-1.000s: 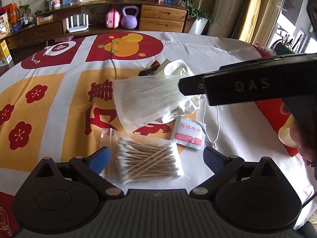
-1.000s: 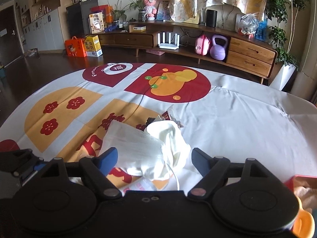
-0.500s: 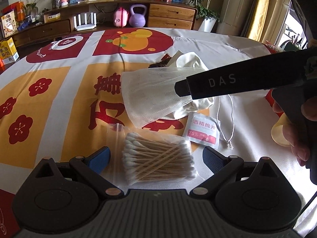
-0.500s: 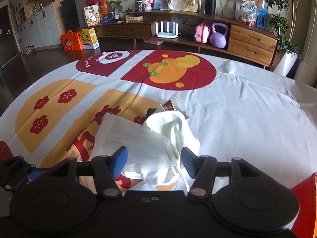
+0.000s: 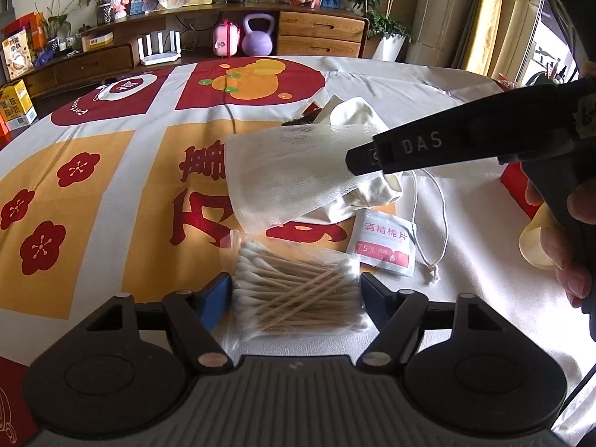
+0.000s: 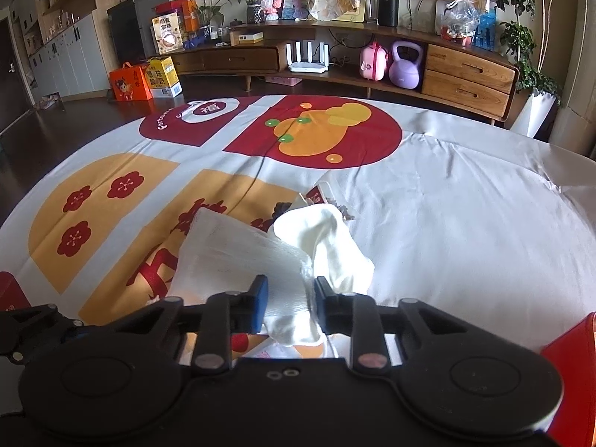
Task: Organize soft objects
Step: 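Grasp the cotton swab bag with the left tool while the right tool grasps the white mask, then carry the swab bag and white mask with both tools over the red tin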
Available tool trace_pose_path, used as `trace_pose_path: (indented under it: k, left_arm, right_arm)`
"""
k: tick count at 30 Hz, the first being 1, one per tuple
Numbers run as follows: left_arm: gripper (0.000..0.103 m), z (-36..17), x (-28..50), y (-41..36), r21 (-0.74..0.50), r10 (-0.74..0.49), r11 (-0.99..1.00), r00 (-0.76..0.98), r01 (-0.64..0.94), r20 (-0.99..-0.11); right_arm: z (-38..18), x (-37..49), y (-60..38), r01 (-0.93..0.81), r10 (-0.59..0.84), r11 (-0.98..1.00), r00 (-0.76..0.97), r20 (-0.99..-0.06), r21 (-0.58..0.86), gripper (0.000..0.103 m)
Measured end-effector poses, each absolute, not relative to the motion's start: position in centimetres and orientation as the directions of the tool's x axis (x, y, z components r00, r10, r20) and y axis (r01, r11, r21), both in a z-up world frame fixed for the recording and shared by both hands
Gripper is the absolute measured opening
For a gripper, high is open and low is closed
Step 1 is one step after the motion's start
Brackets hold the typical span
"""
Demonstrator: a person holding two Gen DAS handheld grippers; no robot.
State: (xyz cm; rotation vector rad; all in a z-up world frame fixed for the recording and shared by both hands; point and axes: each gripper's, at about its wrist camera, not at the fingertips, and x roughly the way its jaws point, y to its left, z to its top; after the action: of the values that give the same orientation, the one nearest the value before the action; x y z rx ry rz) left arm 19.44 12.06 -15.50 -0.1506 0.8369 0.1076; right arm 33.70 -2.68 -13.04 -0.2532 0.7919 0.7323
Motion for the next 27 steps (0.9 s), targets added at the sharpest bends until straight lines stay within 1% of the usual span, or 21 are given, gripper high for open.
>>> trace_pose_path:
  k: [5, 9, 15, 27]
  left_arm:
    - [0.071, -15.5, 19.3, 12.2, -0.096, 0.029, 0.984, 0.668, -0.15, -0.743]
    - [0.071, -15.4, 19.0, 12.4, -0.105, 0.027, 0.982, 0.67, -0.156, -0.742]
    - [0.071, -14.6, 18.5, 12.5, -0.114, 0.032, 0.979, 0.676, -0.171, -0.736]
    - [0.071, -10.9, 16.8, 11.3, -0.116, 0.035, 0.98, 0.706, -0.164, -0.707]
  right_arm:
    - [-12.4, 33.2, -3.5, -0.679, 0.526, 0.73, 0.48, -0.702, 0.083, 0.014]
    - [-11.6, 32.4, -4.2, -0.679, 0.549, 0.727, 0.486, -0.68, 0.102, 0.01]
    - [-10.2, 31.1, -5.3, -0.682, 0.575, 0.721, 0.491, -0.655, 0.122, 0.008]
    - [-6.3, 28.4, -9.8, -0.658, 0.603, 0.736, 0.532, -0.594, 0.158, 0.006]
